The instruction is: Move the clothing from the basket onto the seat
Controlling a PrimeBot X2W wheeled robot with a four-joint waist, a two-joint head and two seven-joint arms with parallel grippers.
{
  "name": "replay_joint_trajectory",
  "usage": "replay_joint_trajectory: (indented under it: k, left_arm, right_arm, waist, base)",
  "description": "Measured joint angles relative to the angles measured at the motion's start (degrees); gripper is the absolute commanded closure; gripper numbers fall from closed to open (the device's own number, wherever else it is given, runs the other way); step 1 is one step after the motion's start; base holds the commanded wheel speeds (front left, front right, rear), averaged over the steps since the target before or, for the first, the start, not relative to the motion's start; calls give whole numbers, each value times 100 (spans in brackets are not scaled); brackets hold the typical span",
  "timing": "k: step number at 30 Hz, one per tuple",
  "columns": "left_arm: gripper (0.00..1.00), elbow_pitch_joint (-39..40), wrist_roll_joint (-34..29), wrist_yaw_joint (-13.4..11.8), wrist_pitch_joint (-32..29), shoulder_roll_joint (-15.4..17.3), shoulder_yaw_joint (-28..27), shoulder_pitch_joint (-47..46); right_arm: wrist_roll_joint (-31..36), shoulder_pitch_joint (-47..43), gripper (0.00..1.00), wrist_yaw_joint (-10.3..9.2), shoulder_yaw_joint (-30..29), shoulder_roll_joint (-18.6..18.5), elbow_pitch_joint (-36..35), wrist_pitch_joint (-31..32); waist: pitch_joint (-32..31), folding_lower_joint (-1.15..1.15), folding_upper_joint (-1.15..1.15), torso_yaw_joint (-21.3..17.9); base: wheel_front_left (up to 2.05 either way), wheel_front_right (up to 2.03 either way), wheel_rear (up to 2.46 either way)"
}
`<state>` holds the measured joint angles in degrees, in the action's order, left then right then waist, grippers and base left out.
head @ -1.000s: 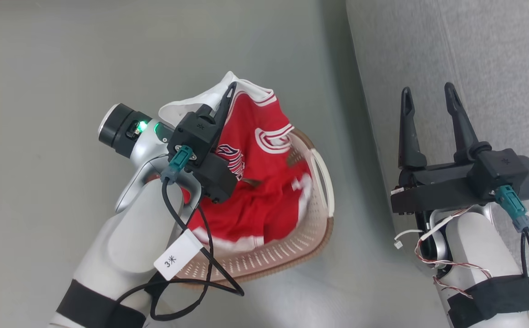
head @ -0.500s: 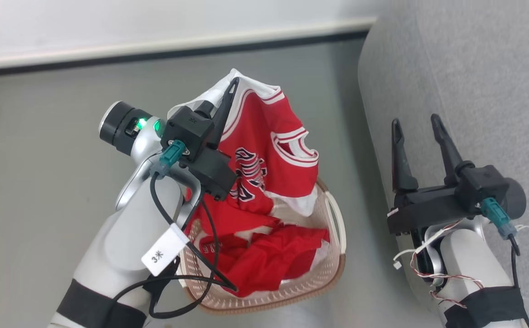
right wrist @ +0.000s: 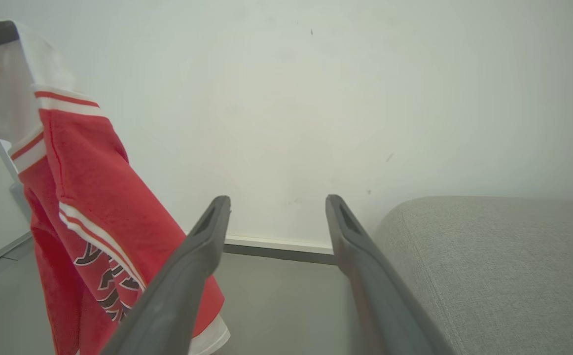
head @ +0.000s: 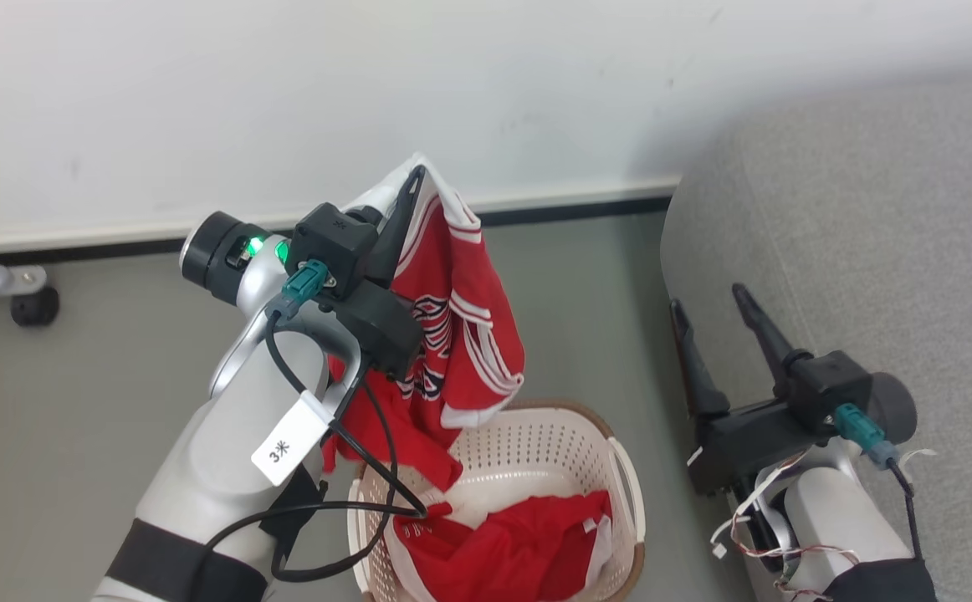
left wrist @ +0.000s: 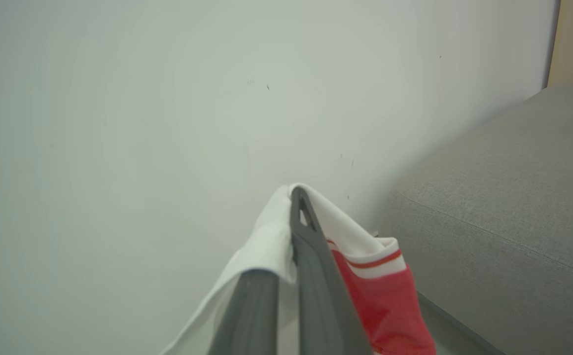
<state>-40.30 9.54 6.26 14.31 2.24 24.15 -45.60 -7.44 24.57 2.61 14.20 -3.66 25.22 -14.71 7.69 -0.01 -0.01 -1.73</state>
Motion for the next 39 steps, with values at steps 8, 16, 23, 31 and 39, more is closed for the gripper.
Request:
replay_joint_trajectory:
  k: [8,16,23,31,39]
  left_arm:
    - [100,-367,107,30,-5,-12,84,65]
    - [100,-365,219,31,-73,-14,381,235]
    - [100,-108,522,9,-223,-21,848,259]
    - [100,305,877,-126,-413,-16,1340,271]
    - [100,668,1204,-275,-575,-9,1798,286]
  right_arm:
    - [37,-52,0,266,481,5,437,0]
    - [78,-57,0,398,1088,11,766,0]
    - [134,-28,0,445,1613,22,1248,0]
    - [81,265,0,446,2013,21,1679,0]
    - [-92,659,0,448,2520,30,1983,0]
  waist:
    - [-607,0,0,47]
    - [-1087,0,0,84]
    - [-1421,0,0,159]
    - [-1564,0,1,298]
    - [-1579,1,1,449]
  base:
    - [0,0,0]
    - [0,0,0]
    - [0,0,0]
    - [0,0,0]
    - [0,0,0]
